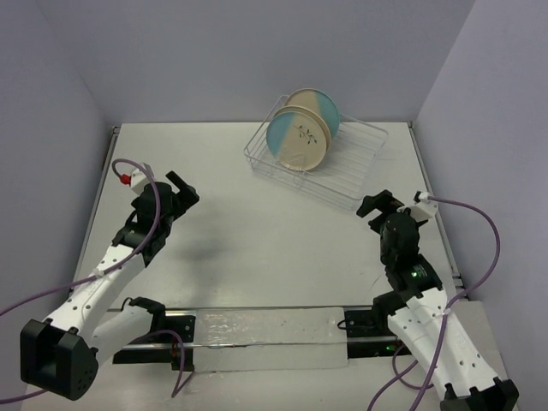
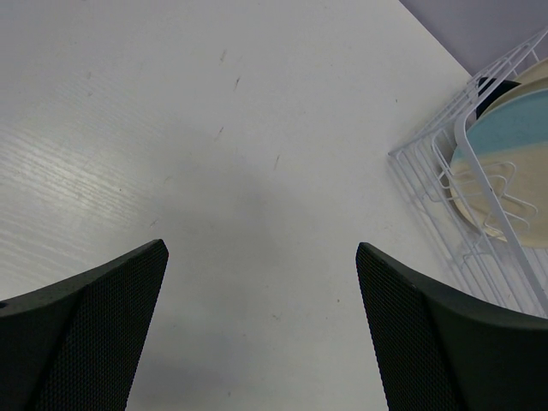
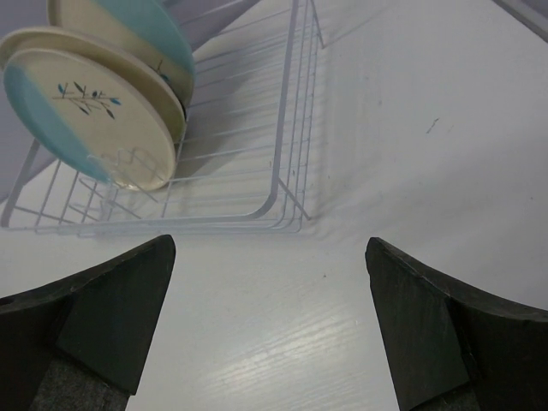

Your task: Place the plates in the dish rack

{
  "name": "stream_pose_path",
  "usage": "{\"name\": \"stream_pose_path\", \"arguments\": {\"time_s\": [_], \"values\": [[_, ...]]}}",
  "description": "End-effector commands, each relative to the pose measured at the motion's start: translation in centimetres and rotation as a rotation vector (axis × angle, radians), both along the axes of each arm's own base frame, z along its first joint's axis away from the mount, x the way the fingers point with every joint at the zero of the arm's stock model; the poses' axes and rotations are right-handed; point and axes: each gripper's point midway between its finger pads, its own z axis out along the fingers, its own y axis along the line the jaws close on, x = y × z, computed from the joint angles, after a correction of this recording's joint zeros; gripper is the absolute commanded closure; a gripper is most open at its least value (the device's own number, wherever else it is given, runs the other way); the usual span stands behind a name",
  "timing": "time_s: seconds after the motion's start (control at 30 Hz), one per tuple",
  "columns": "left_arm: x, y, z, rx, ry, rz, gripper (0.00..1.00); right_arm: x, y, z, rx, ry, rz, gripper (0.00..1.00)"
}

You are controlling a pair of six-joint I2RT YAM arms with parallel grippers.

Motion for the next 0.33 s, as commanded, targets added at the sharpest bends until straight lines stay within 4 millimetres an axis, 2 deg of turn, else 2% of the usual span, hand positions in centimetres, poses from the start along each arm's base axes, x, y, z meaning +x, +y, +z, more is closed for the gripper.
{"name": "stream_pose_path", "arguments": {"time_s": [0.0,0.3], "values": [[0.1,0.8,1.8,-0.014,-0.07,0.038,0.01,-0.5,-1.6,1.0,0.048,-0.05,-0.109,0.0],[-0.2,1.1,1.9,-0.017,-0.081,0.052,0.01,0.0,-1.5,-0.2,0.024,0.01,-0.108,0.0]]}}
